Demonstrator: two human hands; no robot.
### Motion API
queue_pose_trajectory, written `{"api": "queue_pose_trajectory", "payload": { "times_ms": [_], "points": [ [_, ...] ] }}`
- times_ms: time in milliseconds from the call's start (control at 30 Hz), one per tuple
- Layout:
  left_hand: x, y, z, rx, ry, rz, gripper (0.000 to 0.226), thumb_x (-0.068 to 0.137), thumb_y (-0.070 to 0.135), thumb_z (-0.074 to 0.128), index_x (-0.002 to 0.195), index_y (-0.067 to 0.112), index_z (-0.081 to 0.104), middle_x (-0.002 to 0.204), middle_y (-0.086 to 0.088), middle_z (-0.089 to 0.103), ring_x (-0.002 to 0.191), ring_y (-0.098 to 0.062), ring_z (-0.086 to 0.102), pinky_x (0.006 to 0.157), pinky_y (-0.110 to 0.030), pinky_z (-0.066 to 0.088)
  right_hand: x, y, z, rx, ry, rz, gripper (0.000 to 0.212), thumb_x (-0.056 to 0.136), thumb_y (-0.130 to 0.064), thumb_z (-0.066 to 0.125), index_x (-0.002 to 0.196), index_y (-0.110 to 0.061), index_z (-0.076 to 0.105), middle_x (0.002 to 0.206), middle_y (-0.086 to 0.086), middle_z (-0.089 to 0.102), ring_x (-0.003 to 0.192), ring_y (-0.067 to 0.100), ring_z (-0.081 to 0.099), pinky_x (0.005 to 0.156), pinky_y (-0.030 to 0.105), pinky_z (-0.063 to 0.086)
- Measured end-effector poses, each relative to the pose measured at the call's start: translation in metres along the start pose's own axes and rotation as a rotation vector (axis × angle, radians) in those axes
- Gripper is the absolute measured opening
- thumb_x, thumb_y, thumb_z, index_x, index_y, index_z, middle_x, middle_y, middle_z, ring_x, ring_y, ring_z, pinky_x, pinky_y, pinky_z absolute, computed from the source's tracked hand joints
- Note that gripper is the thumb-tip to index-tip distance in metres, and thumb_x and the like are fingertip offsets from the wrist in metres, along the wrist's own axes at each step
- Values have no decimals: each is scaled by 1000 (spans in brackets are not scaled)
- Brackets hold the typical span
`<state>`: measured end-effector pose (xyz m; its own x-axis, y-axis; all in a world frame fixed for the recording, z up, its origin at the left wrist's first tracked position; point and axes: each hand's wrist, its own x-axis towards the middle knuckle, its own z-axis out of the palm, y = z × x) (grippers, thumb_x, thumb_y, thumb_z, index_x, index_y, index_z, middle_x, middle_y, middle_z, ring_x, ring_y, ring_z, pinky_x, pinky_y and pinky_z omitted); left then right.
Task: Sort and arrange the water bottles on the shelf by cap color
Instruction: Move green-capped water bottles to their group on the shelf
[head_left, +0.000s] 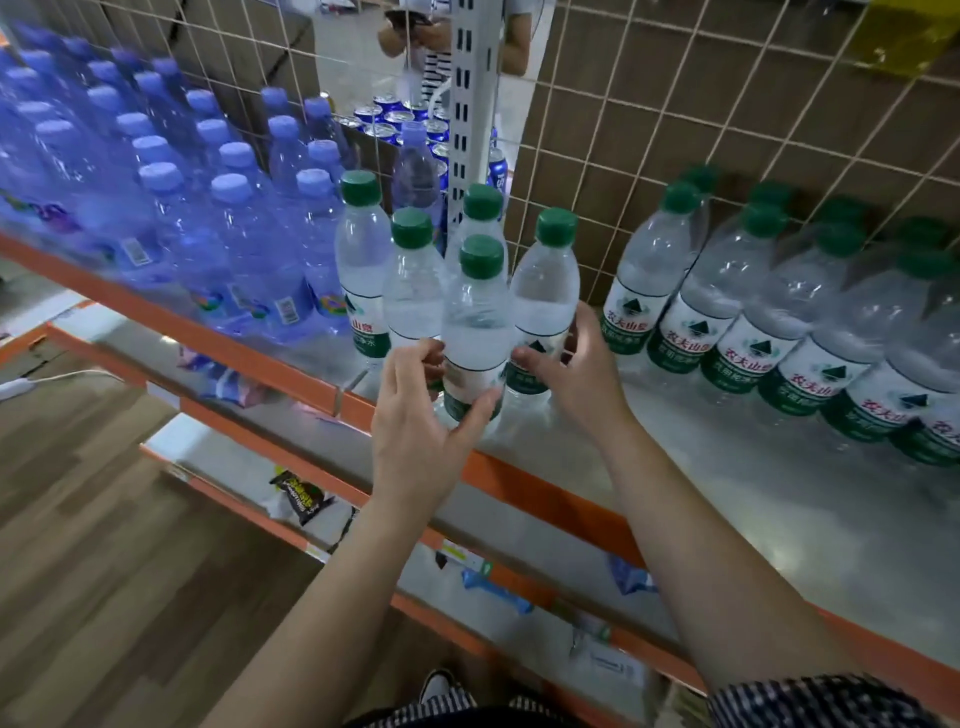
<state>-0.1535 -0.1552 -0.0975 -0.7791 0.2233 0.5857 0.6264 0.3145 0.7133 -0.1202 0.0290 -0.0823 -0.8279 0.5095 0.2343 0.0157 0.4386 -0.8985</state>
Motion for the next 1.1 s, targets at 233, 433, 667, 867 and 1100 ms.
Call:
{"api": "queue_pose_trajectory", "payload": {
  "times_ms": [233, 433, 667, 867, 1100],
  "points": [
    [-5, -1, 18, 70, 11, -113, 73, 75, 61, 70, 125, 14, 46, 114, 6, 50, 103, -2, 43, 82, -13, 36, -2, 1, -1, -28, 112, 8, 64, 75, -41, 81, 127, -20, 50, 117, -10, 62, 103, -8, 58, 86, 21, 51],
    [4, 1, 24, 74, 111, -175, 66, 69, 59, 79, 109, 13, 53, 99, 11, 47, 87, 6, 38, 69, -11, 32, -14, 4, -9, -42, 169, 10, 58, 75, -33, 84, 122, -30, 50, 106, -27, 61, 96, -19, 57, 76, 4, 46],
    [8, -1, 19, 41, -73, -91, 61, 73, 55, 63, 110, 7, 59, 101, -2, 58, 85, -7, 50, 70, -15, 39, -20, 9, -16, -61, 172, 30, 56, 76, -35, 82, 124, -32, 51, 104, -34, 61, 98, -19, 57, 78, 2, 45],
    [5, 6, 21, 134, -137, -117, 70, 77, 52, 74, 128, 10, 51, 120, -4, 59, 99, -23, 63, 74, -32, 47, -21, 5, -11, -48, 163, 26, 55, 80, -32, 77, 127, -26, 49, 112, -21, 64, 104, -10, 59, 86, 15, 50],
    [12, 7, 29, 192, -168, -193, 77, 75, 62, 70, 129, 16, 41, 115, -2, 63, 100, -32, 65, 76, -39, 46, -20, -6, -10, -176, 298, 21, 60, 67, -56, 79, 113, -22, 62, 108, -2, 67, 100, 12, 65, 82, 38, 56]
  ]
}}
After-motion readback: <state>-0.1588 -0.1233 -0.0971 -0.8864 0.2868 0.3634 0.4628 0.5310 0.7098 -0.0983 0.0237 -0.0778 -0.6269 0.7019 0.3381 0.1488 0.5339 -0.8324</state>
